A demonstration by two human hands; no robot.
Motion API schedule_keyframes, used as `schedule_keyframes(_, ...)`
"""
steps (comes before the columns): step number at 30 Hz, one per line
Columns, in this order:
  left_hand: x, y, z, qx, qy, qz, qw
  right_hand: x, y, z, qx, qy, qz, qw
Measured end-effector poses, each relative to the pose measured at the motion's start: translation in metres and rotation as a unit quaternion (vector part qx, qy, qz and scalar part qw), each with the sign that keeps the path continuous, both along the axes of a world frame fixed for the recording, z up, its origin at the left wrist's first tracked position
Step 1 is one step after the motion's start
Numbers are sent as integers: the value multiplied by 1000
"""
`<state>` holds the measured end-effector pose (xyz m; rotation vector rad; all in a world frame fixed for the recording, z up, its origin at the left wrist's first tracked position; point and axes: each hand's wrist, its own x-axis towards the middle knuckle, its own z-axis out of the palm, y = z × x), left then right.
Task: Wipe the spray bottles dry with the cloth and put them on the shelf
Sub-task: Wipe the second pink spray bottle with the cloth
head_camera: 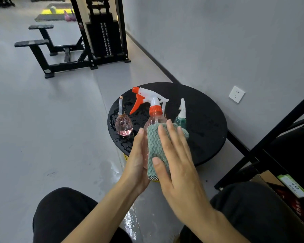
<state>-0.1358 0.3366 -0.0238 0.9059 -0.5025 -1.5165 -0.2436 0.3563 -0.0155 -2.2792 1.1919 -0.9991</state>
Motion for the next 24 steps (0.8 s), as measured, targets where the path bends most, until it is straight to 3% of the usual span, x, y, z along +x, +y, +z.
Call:
schedule_keyframes(7, -7, 7, -5, 12, -18, -40, 999, 0, -37, 18, 59, -79, -2, 995)
schedule_keyframes(14, 4, 0, -6, 22, 2, 7, 1000, -5, -2, -3, -26, -76, 35, 996)
schedule_keyframes(19, -1, 5, -6, 29, -7, -31, 999, 0, -29, 18, -37, -150, 9, 988)
schedule_keyframes(24, -11, 10, -6, 49, -10, -70, 996, 12, -66, 53, -95, -143, -2, 985)
